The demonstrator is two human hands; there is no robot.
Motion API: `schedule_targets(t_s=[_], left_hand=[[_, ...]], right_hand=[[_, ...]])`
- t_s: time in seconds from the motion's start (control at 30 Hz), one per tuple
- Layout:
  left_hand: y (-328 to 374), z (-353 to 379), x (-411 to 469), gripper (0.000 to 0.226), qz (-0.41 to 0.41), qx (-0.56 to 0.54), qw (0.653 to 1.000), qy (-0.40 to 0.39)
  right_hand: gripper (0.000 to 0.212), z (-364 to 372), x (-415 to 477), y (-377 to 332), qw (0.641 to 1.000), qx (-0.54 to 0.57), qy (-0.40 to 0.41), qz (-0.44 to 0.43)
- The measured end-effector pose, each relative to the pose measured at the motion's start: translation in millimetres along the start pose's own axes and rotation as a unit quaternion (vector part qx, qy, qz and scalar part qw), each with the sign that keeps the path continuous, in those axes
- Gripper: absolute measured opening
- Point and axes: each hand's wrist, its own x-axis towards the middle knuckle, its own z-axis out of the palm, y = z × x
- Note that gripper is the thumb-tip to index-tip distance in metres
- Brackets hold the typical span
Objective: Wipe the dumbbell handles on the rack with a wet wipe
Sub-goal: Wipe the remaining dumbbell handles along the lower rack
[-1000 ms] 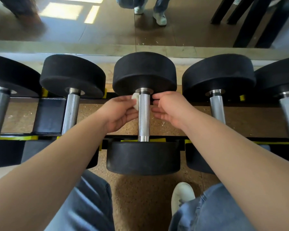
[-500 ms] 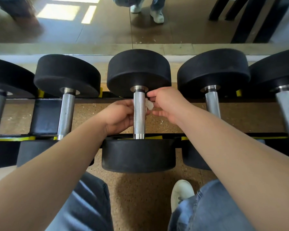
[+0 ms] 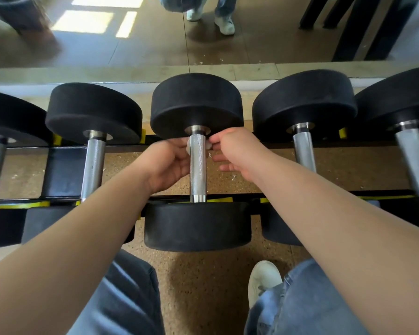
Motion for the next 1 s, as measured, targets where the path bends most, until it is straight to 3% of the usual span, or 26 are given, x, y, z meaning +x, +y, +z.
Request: schedule_targets(t_s=[0.07,0.13,0.23,0.37,0.47,0.53,0.73,0.9,1.0], left_hand=[[-3.4,-3.8,-5.8,0.052,-0.006,0.046,0.999,-0.003],[-11.4,-18.2,-16.1,0.050,-0.062,0.119,0.991,-0.004],[-17.6,-32.0,-29.1,0.029,-0.114,0.222,0.968,-0.010],[-5.5,-6.7,-26.5,0.017,0.009,0.140,0.987,0.082],[7.0,6.4,-18.9,0.017,0.089,0.096,0.981,0.142],[6.5,3.6,-21.7,0.014,0.085,0.131,0.976,0.154],[-8.5,-4.7,-51.4,0.017,-0.044,0.242,0.962,0.118],[2.5,5.9,-27.0,0.013,0.100,0.227,0.946,0.209],[9.6,7.1,-17.2,0.013,0.129,0.226,0.944,0.205]], right_hand=[[0.021,-0.1,-0.8,-0.9,1.000,-0.003,0.001,-0.003],[0.021,1.3,-1.6,-1.2,1.000,-0.009,-0.008,0.001],[0.020,5.8,-1.2,0.0,1.000,-0.017,-0.019,0.012],[0.019,10.3,0.5,3.6,0.999,-0.026,-0.022,-0.003],[0.018,8.1,1.0,3.8,0.999,-0.029,-0.016,-0.010],[0.022,6.0,0.4,4.9,0.999,-0.039,-0.017,-0.025],[0.034,5.0,-3.1,9.4,0.993,-0.087,-0.045,-0.059],[0.030,3.4,-6.4,9.0,0.991,-0.100,-0.051,-0.073],[0.030,3.3,-7.4,8.2,0.991,-0.102,-0.050,-0.071]])
